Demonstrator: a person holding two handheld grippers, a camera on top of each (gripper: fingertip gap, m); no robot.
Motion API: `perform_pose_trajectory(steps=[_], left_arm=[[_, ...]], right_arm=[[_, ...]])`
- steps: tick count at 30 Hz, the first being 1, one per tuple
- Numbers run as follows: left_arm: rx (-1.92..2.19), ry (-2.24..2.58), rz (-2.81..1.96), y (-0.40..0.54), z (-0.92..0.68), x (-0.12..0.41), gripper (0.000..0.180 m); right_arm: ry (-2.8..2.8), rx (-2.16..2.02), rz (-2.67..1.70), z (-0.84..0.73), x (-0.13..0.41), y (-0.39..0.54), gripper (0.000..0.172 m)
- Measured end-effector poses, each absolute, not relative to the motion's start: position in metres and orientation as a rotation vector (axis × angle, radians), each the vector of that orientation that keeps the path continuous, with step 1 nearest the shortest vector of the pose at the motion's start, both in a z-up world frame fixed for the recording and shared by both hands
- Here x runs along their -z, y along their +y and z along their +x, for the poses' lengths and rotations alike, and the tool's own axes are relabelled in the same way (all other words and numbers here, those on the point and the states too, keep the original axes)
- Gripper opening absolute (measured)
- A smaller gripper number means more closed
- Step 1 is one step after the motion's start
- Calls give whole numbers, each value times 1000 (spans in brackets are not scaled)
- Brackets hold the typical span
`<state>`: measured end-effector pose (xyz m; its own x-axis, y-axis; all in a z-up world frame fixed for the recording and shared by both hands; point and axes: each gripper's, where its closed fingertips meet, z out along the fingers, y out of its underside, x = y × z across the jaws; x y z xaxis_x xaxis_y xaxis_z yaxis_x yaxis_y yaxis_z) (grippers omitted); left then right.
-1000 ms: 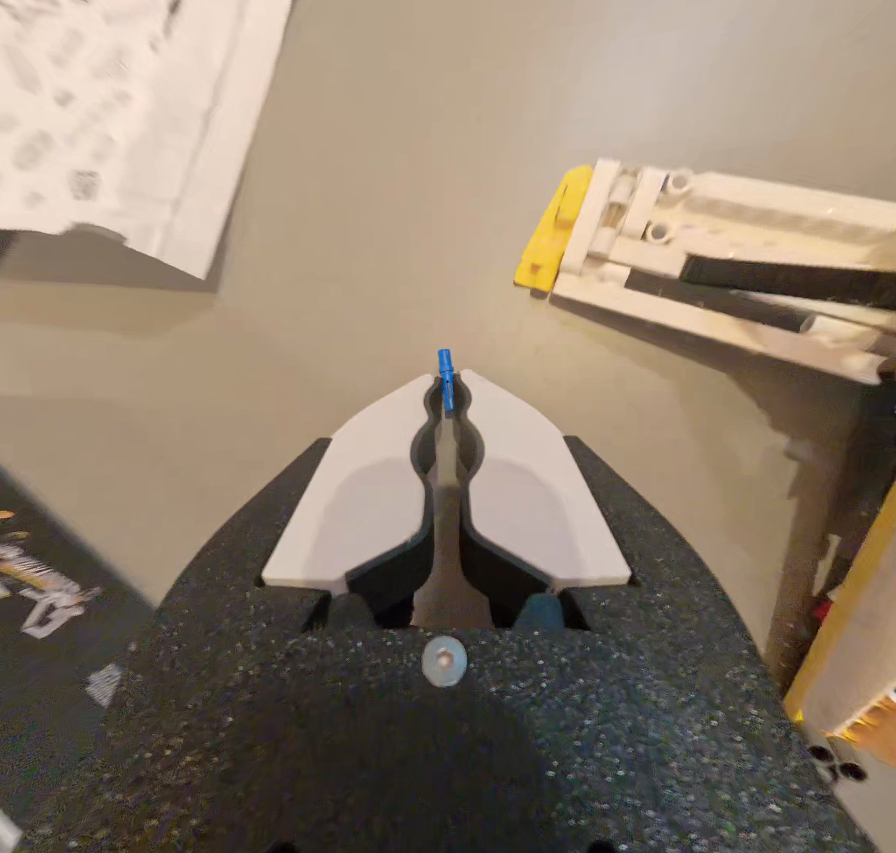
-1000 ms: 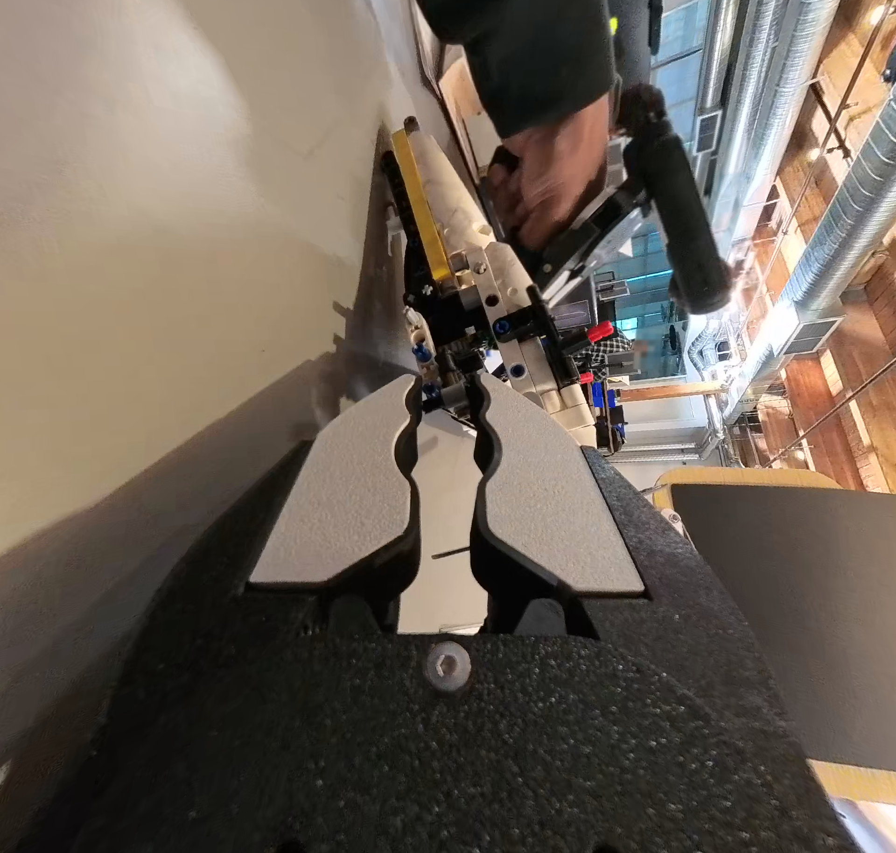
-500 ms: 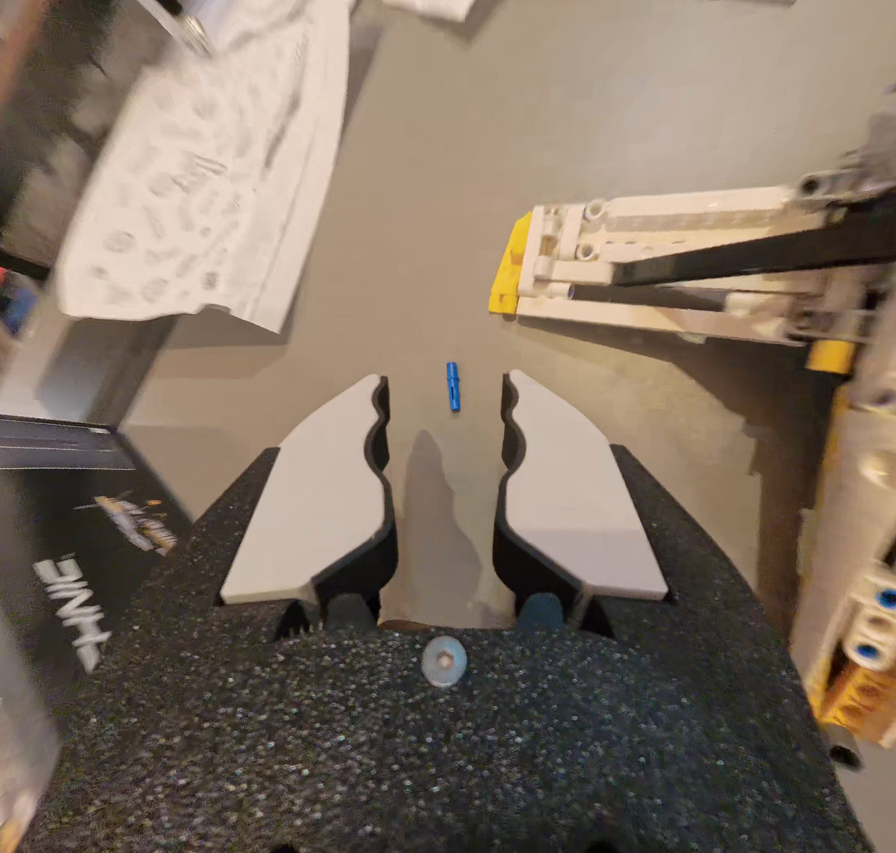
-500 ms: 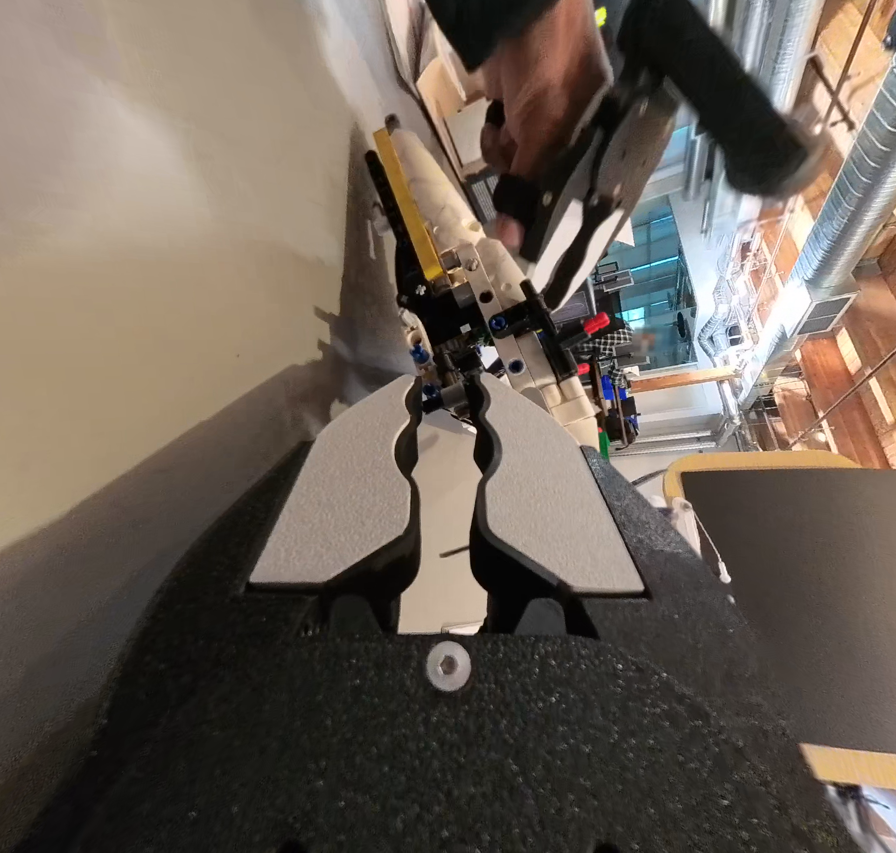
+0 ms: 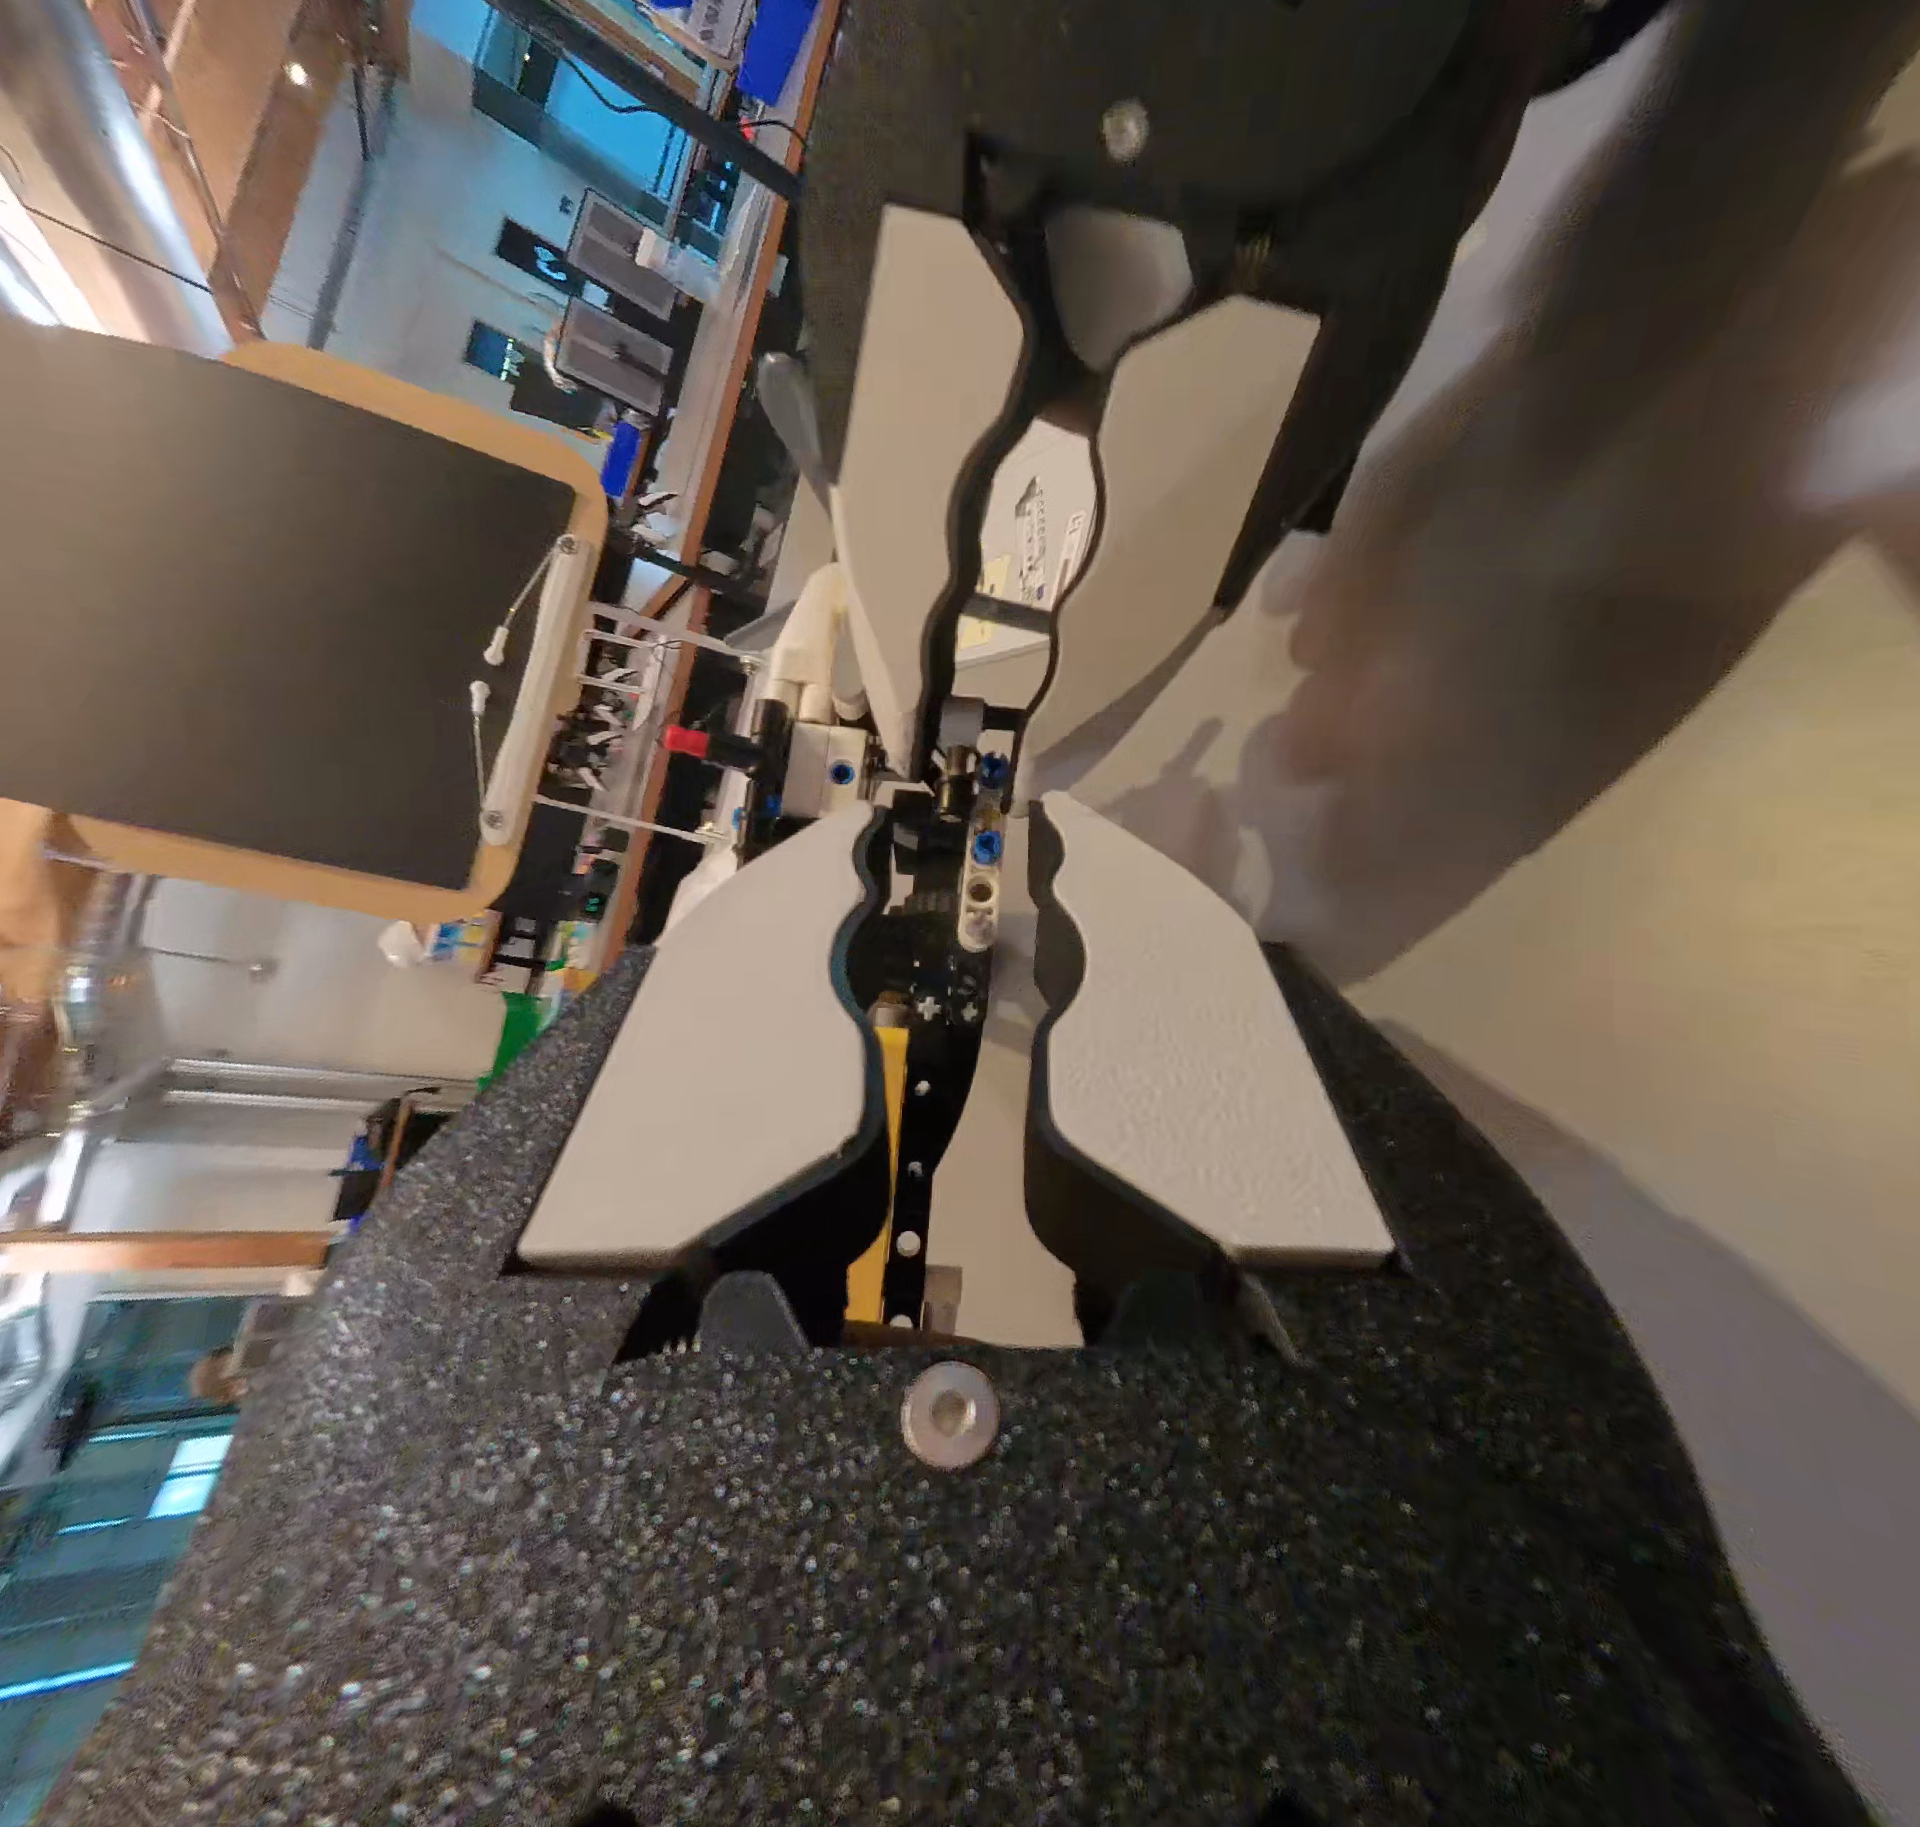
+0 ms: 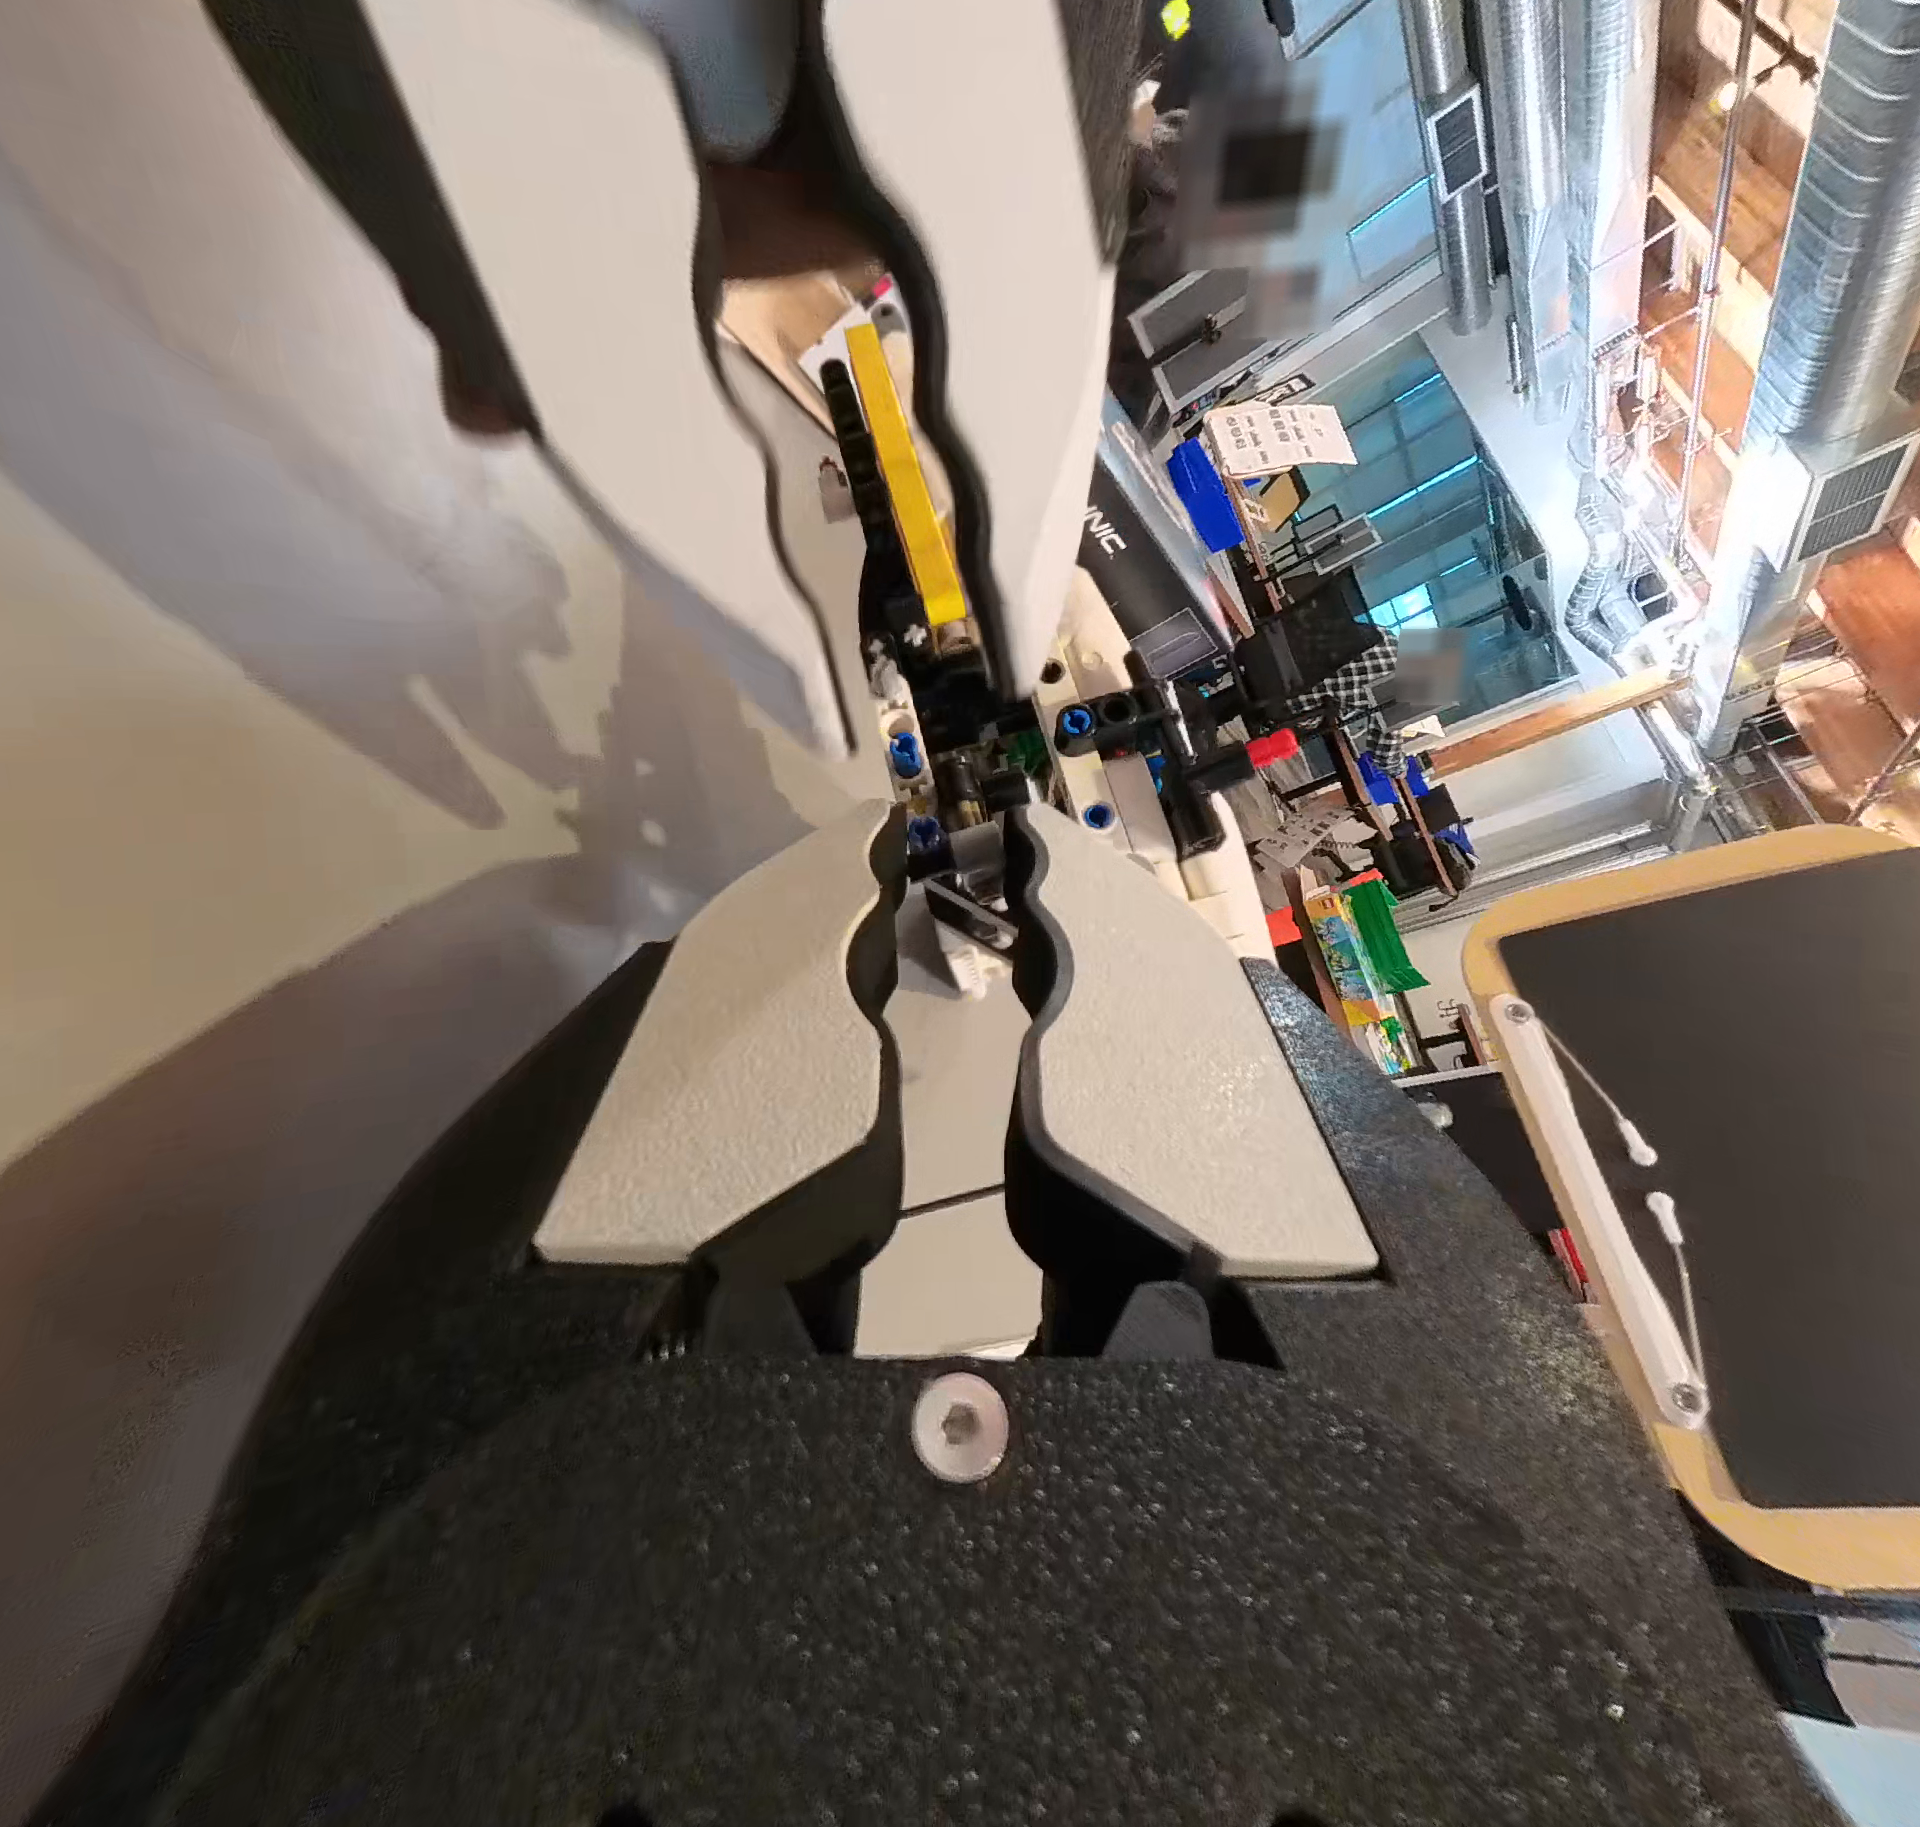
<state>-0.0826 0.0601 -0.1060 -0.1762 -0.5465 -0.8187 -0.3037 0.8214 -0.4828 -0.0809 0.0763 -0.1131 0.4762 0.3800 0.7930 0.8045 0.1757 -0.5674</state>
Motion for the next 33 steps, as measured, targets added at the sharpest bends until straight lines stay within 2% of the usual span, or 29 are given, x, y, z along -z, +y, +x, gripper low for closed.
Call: perform_pose_trajectory(steps=[14, 33], left_arm=[[20, 1748, -347, 61, -70, 111, 27], [54, 1807, -291, 61, -66, 131, 15]], right_arm=[[-1162, 422, -1413, -84, 108, 66, 17], [-1437, 426, -1363, -76, 126, 55, 16]])
